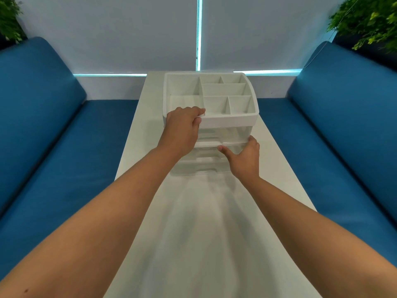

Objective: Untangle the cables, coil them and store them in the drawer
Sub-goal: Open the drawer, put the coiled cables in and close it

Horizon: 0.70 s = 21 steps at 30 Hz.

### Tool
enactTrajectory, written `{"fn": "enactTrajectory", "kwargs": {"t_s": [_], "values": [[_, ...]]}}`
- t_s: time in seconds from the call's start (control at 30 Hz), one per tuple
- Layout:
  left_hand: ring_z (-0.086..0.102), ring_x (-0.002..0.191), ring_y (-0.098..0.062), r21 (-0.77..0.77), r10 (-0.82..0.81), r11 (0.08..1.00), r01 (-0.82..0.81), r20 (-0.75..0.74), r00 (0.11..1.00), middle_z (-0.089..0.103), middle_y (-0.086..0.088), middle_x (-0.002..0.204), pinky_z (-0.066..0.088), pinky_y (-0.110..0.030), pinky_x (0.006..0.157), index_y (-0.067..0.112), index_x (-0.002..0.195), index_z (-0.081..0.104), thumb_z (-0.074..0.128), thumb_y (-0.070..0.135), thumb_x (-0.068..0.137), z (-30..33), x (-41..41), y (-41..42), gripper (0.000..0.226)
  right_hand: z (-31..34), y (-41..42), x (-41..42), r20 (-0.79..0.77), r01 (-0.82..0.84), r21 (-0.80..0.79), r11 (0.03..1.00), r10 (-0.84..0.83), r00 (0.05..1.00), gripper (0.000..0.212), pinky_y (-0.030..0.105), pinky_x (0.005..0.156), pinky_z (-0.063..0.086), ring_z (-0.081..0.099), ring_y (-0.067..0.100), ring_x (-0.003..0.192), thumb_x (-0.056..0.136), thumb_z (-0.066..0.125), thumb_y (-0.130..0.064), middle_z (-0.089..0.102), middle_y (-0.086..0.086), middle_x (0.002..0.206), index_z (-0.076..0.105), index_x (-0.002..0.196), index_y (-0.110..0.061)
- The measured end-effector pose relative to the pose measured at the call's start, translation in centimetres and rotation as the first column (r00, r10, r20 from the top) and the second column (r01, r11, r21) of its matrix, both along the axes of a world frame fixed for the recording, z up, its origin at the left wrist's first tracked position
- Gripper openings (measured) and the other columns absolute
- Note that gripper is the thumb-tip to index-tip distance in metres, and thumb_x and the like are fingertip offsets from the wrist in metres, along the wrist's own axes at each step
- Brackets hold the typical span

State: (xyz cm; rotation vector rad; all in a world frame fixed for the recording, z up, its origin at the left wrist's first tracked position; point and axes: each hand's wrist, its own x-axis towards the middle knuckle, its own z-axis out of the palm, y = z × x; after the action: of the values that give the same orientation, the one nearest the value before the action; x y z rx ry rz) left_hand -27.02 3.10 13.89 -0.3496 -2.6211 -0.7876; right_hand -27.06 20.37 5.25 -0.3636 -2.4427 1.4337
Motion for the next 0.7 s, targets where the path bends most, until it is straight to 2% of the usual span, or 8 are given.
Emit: {"fn": "enactTrajectory", "kwargs": {"t_s": [0.17, 0.27, 0.4, 0.5, 0.57, 0.7], "values": [[0.056, 0.111, -0.029, -0.008, 0.002, 1.0, -0.002, 0.009, 1.0, 0.067, -0.007, 0.122, 0.038, -0.039, 0.103, 0.013, 0.132, 0.059, 0.044, 0.012, 0.102, 0.1, 0.1, 0.0, 0.033, 0.2, 0.2, 0.2, 0.028, -0.025, 0.004, 1.0, 0.024, 0.999, 0.091, 0.038, 0.102, 0.043, 0.046, 0.024, 0.124, 0.069, 0.078, -0.053, 0.044, 0.006, 0.137, 0.035, 0.139, -0.016], [0.055, 0.113, -0.029, -0.023, -0.004, 1.0, 0.005, 0.043, 0.999, 0.066, -0.006, 0.125, 0.038, -0.04, 0.104, 0.014, 0.134, 0.057, 0.043, 0.013, 0.102, 0.4, 0.2, -0.1, 0.034, 1.0, 0.9, 0.4, 0.075, -0.073, 0.046, 0.996, 0.07, 0.995, 0.083, 0.037, 0.101, 0.043, 0.048, 0.024, 0.123, 0.074, 0.078, -0.046, 0.046, 0.006, 0.136, 0.037, 0.14, -0.016], [0.048, 0.128, -0.026, -0.05, -0.04, 0.997, 0.05, 0.18, 0.983, 0.056, -0.004, 0.139, 0.034, -0.038, 0.11, 0.018, 0.142, 0.049, 0.046, 0.022, 0.103, 1.9, 0.9, -0.5, 0.039, 3.1, 2.5, 1.2, 0.218, -0.217, 0.108, 0.97, 0.19, 0.957, 0.075, 0.038, 0.097, 0.046, 0.052, 0.028, 0.119, 0.077, 0.078, -0.039, 0.051, 0.008, 0.134, 0.04, 0.137, -0.016], [0.04, 0.136, -0.024, -0.119, -0.05, 0.989, 0.093, 0.326, 0.944, 0.043, -0.002, 0.15, 0.031, -0.036, 0.111, 0.022, 0.148, 0.038, 0.049, 0.035, 0.101, 3.7, 1.7, -0.9, 0.051, 6.2, 3.7, 2.2, 0.323, -0.342, 0.223, 0.913, 0.261, 0.909, 0.069, 0.038, 0.099, 0.043, 0.049, 0.03, 0.125, 0.084, 0.072, -0.033, 0.048, 0.01, 0.141, 0.039, 0.141, -0.012], [0.038, 0.138, -0.024, -0.184, -0.054, 0.973, 0.136, 0.394, 0.917, 0.036, -0.001, 0.155, 0.031, -0.035, 0.111, 0.021, 0.151, 0.031, 0.049, 0.042, 0.099, 5.2, 2.4, -1.2, 0.059, 8.6, 4.7, 2.8, 0.384, -0.413, 0.32, 0.853, 0.281, 0.879, 0.071, 0.037, 0.102, 0.04, 0.045, 0.03, 0.13, 0.087, 0.068, -0.036, 0.044, 0.01, 0.146, 0.036, 0.144, -0.009], [0.04, 0.138, -0.021, -0.251, -0.027, 0.958, 0.14, 0.404, 0.914, 0.033, 0.001, 0.157, 0.03, -0.032, 0.109, 0.019, 0.154, 0.025, 0.046, 0.049, 0.098, 9.3, 3.7, -2.3, 0.067, 14.5, 6.2, 3.6, 0.415, -0.455, 0.419, 0.786, 0.279, 0.866, 0.081, 0.036, 0.103, 0.039, 0.043, 0.026, 0.133, 0.083, 0.065, -0.053, 0.041, 0.005, 0.149, 0.034, 0.146, -0.013]]}}
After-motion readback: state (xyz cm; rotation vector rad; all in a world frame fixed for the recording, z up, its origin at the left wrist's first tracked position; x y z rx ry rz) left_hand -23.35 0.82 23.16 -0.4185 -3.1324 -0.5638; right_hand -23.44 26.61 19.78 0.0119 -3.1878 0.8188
